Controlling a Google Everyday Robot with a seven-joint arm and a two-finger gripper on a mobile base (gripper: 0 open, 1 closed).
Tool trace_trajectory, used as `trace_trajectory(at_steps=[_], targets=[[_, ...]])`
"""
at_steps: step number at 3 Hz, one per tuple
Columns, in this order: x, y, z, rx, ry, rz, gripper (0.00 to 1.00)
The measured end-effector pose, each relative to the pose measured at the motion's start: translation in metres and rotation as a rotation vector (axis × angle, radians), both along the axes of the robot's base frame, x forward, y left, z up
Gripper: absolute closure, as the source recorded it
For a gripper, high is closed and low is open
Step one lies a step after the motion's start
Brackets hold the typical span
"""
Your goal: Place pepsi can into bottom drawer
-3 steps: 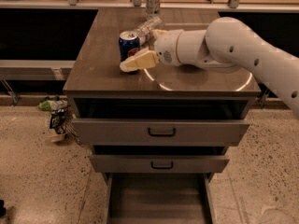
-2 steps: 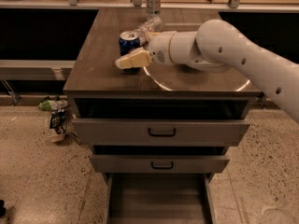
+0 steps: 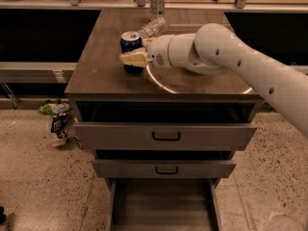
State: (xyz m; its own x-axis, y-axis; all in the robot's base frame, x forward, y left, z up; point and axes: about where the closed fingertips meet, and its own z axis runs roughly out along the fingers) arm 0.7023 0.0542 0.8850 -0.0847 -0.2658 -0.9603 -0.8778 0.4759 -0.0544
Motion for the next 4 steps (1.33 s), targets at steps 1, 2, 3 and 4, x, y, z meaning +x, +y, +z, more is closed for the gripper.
trace_trajectory(at_steps=[1,2,3,4], targets=[[-0.012,-0.002,0.022,0.038,-0.038,0.061,0.83],[-0.040,-0.010,0.047,0.094,-0.064,0.147,1.00],[-0.091,-0.024,0.065,0.162,-0.053,0.251,1.00],[-0.135,-0.031,0.064,0.186,-0.057,0.283,1.00]])
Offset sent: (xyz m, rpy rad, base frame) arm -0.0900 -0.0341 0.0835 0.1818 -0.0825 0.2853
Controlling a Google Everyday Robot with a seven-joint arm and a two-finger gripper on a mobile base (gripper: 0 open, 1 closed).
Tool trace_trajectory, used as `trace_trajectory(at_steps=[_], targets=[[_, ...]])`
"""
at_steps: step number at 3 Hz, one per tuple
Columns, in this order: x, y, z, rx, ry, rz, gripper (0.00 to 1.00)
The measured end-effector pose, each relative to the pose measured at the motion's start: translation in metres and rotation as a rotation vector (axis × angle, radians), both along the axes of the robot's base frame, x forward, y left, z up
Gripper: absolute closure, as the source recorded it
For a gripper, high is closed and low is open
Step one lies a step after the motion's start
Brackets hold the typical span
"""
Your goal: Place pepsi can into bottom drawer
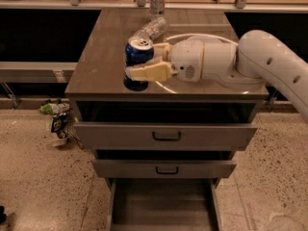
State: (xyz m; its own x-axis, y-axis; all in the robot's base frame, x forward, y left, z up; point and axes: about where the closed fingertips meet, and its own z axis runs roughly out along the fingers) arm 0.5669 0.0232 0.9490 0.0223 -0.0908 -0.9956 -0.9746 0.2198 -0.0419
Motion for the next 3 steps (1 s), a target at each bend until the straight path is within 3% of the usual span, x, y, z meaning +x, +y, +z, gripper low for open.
trace_trajectory(at_steps=[2,3], targets=[[-0.007,-0.002,-0.004,-0.010,0.000,-0.003,1.00],[-0.034,0.001,-0.040,0.004,0.001,-0.031,1.00]])
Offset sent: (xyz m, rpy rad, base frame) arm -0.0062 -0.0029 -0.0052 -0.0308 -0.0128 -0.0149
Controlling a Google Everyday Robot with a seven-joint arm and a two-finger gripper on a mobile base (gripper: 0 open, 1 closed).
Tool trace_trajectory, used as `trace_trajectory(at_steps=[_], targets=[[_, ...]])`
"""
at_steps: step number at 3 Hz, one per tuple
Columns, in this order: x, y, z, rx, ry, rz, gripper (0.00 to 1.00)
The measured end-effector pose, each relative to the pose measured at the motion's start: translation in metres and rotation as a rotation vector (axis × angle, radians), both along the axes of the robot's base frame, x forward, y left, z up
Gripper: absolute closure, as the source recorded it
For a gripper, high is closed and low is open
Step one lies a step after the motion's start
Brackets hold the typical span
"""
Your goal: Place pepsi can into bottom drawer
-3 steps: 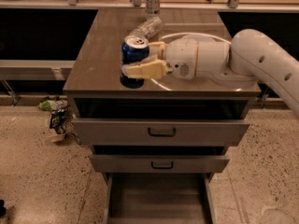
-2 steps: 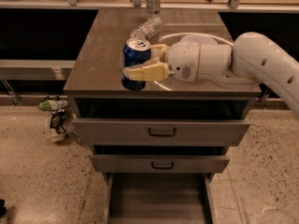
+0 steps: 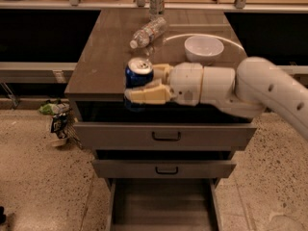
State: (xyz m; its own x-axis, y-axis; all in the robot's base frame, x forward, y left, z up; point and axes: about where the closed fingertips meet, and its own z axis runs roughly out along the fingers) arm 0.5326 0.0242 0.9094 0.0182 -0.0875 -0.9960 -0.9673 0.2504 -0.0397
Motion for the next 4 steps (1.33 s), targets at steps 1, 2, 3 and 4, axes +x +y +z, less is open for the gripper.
trace_trajectory(at_steps=[1,2,3,4], targets=[[-0.032,0.015,-0.037,0.021,0.004,-0.003,1.00],[-0.058,0.023,-0.082,-0.029,0.015,-0.021,1.00],[-0.078,0.018,-0.123,-0.039,0.048,-0.010,1.00],[-0.083,0.019,-0.132,-0.039,0.058,-0.004,1.00]])
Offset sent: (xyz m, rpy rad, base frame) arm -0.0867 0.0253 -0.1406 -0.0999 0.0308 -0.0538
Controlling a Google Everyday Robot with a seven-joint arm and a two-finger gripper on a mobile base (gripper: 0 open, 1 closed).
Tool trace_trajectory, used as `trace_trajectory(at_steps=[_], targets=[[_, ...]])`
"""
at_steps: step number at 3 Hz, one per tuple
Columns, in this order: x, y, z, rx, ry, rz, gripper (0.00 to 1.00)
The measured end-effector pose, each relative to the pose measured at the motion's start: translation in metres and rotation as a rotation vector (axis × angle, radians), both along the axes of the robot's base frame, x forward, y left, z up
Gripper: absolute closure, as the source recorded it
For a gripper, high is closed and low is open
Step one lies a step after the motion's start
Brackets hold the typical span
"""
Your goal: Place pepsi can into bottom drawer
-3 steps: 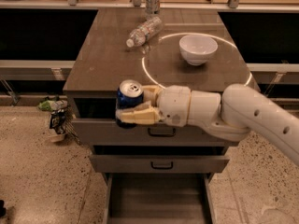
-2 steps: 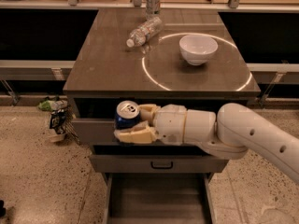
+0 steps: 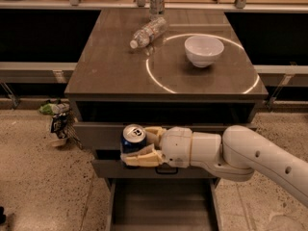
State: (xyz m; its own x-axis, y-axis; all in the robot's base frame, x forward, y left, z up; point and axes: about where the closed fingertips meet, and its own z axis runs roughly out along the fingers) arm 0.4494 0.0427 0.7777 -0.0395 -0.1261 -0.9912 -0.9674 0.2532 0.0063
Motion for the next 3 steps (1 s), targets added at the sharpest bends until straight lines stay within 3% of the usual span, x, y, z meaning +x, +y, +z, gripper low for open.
trace_trajectory(at_steps=[1,3], targets=[[-0.007,0.006,-0.034,-0.018,-0.008,0.011,1.00],[-0.030,-0.002,-0.156,-0.092,-0.070,0.021,1.00]])
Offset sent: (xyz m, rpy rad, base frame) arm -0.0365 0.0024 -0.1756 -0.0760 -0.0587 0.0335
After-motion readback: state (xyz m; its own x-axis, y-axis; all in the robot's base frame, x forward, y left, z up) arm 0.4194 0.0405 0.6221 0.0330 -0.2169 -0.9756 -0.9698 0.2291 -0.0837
